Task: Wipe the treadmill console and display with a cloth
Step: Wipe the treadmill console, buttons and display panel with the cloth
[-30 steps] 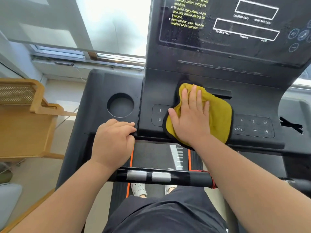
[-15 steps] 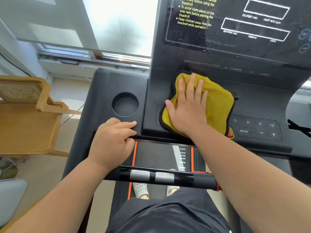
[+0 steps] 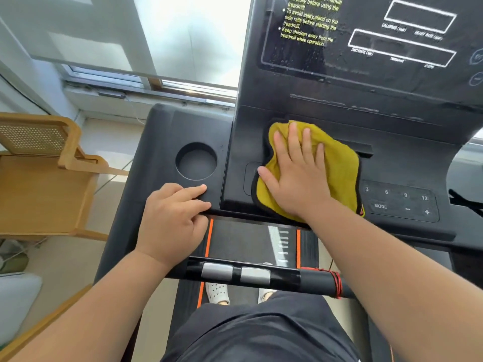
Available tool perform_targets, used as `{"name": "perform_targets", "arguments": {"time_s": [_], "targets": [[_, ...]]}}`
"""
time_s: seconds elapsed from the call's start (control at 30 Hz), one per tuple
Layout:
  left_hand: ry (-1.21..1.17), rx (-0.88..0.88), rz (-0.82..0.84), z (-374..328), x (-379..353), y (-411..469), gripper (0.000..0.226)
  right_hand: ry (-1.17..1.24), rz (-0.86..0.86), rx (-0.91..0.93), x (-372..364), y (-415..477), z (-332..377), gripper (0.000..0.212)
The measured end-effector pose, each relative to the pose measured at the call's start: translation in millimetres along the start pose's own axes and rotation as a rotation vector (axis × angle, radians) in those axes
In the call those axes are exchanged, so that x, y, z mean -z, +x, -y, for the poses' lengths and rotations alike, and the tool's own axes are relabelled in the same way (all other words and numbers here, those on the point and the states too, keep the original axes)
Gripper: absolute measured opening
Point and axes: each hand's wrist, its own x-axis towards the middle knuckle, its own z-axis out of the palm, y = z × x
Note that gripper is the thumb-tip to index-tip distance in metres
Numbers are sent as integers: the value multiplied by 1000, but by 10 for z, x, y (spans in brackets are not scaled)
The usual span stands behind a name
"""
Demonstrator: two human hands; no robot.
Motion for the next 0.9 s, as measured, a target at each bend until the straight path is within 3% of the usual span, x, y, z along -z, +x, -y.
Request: {"name": "perform_targets", "arguments": {"time_s": [0.07,0.17,0.27,0.5,0.7,0.77,0.9], "targets": [[4,32,6,-31,15,14,26,43,12,-40,-6,5,216,84],[-5,61,-31,-99,-9,22,27,63,56,100,-47,-123,450,81],[-50,17,-58,-291,-96,87,36,45,77,188,-33,-261,218,77],[-88,-145,32,-769,-336,300,43,-6,82,-54,-50,-610,-758,87],[-15,-118,31,-911,-495,250,36,89,76,-385,-25,-773,-1577,92],[5,-99,2,-969,-527,266,34,114,58,-299,-24,-756,-1411,90],[7,-120,-11,-1230,-614,329,37,102,52,70,-104,-871,-1183,78]]}}
